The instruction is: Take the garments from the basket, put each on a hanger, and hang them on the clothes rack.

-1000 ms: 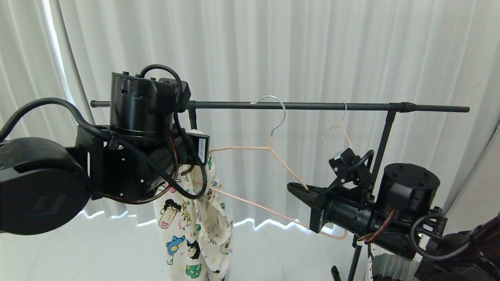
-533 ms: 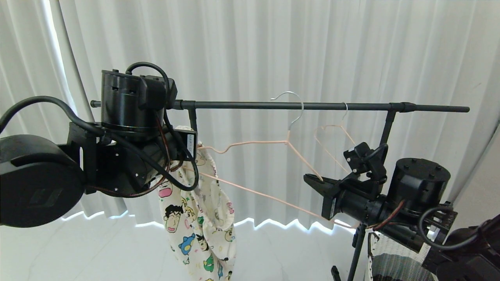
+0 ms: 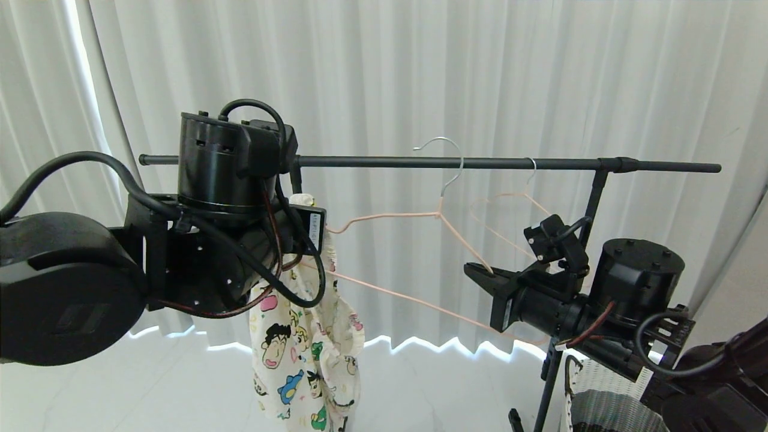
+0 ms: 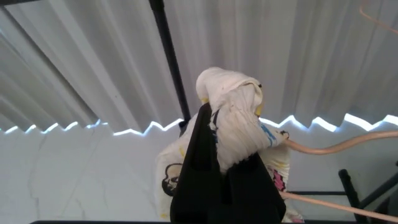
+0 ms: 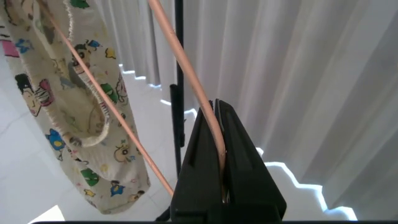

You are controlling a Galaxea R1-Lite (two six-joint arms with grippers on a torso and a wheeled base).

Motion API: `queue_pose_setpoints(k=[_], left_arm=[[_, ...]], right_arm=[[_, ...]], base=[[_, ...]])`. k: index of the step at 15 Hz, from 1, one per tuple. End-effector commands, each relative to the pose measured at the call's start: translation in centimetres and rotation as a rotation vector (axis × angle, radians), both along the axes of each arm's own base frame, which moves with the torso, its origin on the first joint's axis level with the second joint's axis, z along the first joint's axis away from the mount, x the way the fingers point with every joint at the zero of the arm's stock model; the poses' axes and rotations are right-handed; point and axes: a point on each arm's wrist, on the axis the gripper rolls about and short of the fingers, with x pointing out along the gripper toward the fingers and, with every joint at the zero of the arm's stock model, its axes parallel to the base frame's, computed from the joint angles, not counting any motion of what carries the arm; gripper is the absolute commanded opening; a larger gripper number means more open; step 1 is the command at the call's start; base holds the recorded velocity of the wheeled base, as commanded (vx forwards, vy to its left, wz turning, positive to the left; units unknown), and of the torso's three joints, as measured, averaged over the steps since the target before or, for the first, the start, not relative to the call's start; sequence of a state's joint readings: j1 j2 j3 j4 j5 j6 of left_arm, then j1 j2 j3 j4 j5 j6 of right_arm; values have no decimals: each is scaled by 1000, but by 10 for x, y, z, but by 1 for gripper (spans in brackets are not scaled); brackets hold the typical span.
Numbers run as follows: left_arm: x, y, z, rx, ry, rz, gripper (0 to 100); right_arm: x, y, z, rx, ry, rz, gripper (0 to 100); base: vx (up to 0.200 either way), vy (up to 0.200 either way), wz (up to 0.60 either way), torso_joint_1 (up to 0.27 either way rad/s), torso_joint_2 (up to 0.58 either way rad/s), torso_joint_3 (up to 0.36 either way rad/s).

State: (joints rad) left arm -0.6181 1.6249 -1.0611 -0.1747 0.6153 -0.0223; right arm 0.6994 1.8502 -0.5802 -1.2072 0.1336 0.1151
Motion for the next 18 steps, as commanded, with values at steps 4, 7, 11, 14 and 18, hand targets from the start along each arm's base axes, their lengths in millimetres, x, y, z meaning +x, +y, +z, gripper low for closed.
queue_pose_setpoints(k=[4,7,11,14,18], left_arm=[[10,-16,-15,26,31,7,0],[3,-30,-14,15,25,-36,0],[1,-32,1,-21,-13,-53,0],[-9,-47,4,-45,-18,-112,0],[-16,-60,8,-66,-19,-191,0]], right_arm=[[-4,7,-4,-9,10,26,0],[-7,13,-8,-17,20,44,0],[-12,20,-10,-22,24,72,0],[-13,24,-11,-20,24,81,0],[-18,29,-10,-19,22,106,0]], base=[[0,0,0,0,0,0],[0,0,0,0,0,0],[0,0,0,0,0,0],[0,0,0,0,0,0],[0,0,0,0,0,0]])
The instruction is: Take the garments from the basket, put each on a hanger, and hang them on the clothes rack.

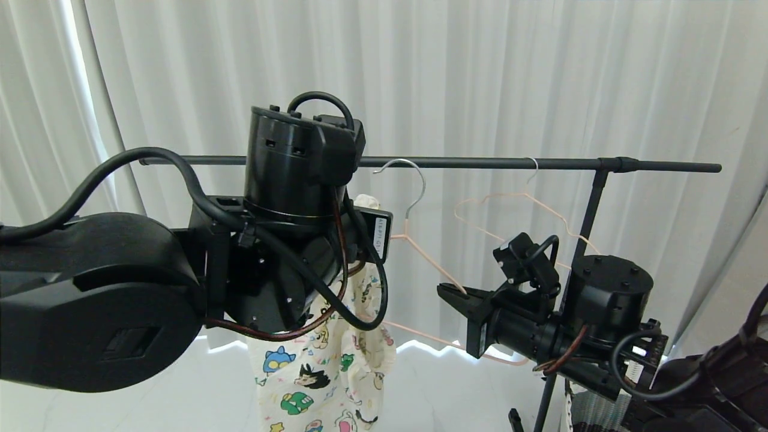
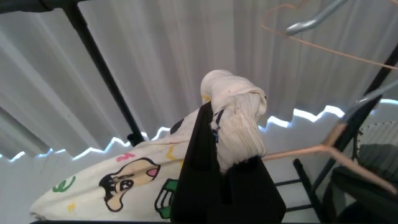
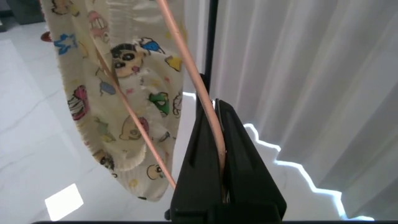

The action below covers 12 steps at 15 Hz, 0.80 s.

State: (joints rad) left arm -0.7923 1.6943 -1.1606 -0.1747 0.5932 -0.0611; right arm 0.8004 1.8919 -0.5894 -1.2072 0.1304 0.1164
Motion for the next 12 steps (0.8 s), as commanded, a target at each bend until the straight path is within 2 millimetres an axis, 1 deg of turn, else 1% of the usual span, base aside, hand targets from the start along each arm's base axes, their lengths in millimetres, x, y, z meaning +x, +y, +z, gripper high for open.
queue_pose_setpoints(k=[1,3,5,9,12], left_arm=[[-1,-6,0,-3,-2,-17,0],[-6,-10,0,-5,-1,-36,0],[-14,-17,2,-14,1,-92,0],[-15,-18,1,-12,5,-99,0],[-21,-24,1,-15,8,-132,0]], right_arm=[[-2,3,0,1,-1,11,0],[-2,3,-1,0,0,11,0],[0,4,1,6,-3,-2,0],[1,5,0,5,0,-3,0],[2,7,2,14,-7,-3,0]], base=[[0,0,0,0,0,0],[0,0,0,0,0,0],[0,0,0,0,0,0],[0,0,0,0,0,0],[0,0,0,0,0,0]])
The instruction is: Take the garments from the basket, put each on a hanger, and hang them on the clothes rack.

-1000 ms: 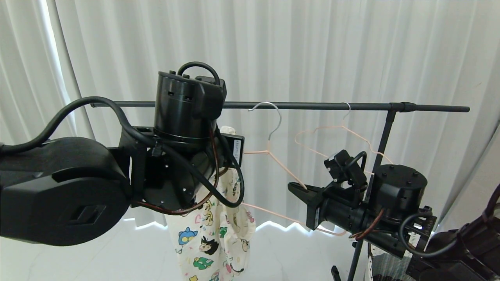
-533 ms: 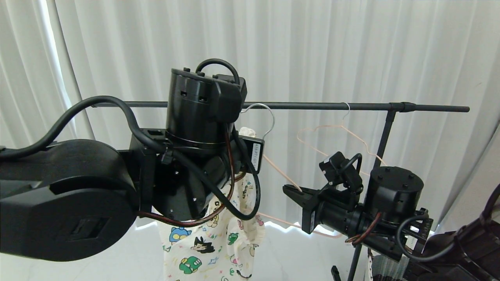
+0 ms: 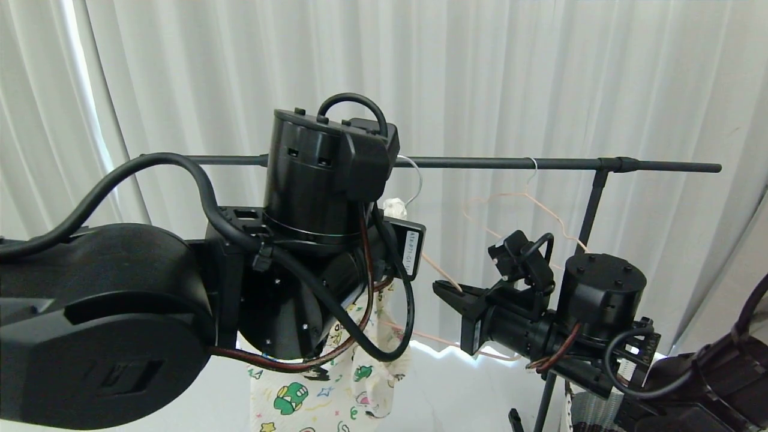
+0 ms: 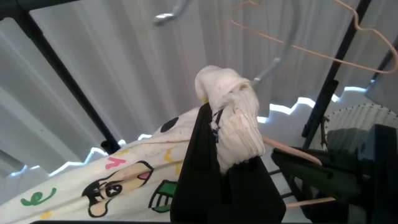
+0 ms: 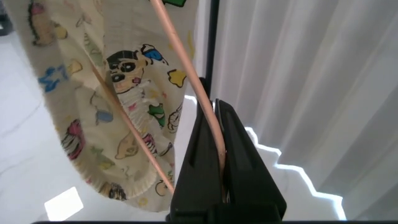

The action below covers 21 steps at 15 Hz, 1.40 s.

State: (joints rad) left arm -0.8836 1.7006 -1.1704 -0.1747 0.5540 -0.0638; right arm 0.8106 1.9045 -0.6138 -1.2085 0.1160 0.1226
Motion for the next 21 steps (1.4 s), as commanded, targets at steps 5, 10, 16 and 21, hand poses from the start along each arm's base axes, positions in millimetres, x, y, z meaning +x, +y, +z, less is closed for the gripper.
queue_pose_setpoints(k=[5,10,16,21], left_arm=[[-5,1,0,3,1,-5,100],[-11,9,2,0,-4,-4,100],[-13,25,4,-2,-6,25,100],[-12,31,9,-15,-16,41,100]], right_arm=[[1,-1,4,11,-10,-20,0],[3,-6,13,37,-28,-47,0],[15,-24,19,49,-42,-111,0],[21,-40,32,76,-72,-160,0]], base=[[0,0,0,0,0,0],[0,0,0,0,0,0],[0,0,0,0,0,0],[0,0,0,0,0,0]])
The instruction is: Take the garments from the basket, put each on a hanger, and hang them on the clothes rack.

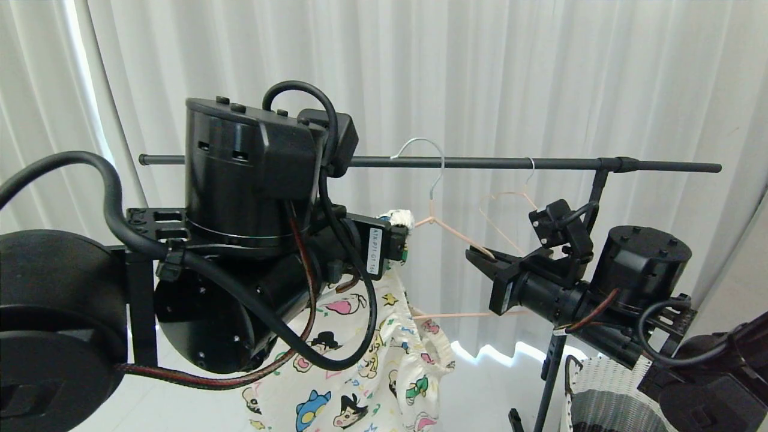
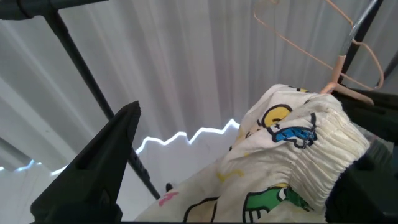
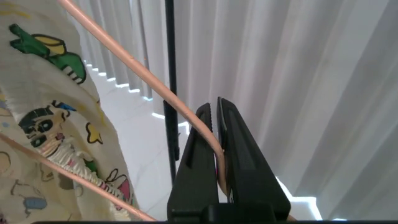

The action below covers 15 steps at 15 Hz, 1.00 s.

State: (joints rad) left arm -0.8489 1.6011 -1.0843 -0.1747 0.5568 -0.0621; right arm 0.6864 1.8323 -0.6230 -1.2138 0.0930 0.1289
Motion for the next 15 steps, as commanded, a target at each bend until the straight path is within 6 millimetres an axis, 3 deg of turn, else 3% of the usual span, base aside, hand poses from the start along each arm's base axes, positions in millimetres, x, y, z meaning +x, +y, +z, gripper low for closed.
queue_pose_setpoints(k=[1,6,10,15], left_arm=[[-1,2,3,-7,-8,3,100],[-3,-13,-9,60,2,-68,100],[-9,-22,-6,75,-45,-187,100],[-14,-15,-8,71,-97,-204,100]], right_arm=[[0,-6,6,13,-13,-15,0],[1,-5,3,5,-4,-14,0],[1,-4,1,1,1,-14,0],[4,-6,-1,-3,6,-25,0]], base=[[0,0,0,0,0,0],[0,0,0,0,0,0],[0,0,0,0,0,0],[0,0,0,0,0,0]])
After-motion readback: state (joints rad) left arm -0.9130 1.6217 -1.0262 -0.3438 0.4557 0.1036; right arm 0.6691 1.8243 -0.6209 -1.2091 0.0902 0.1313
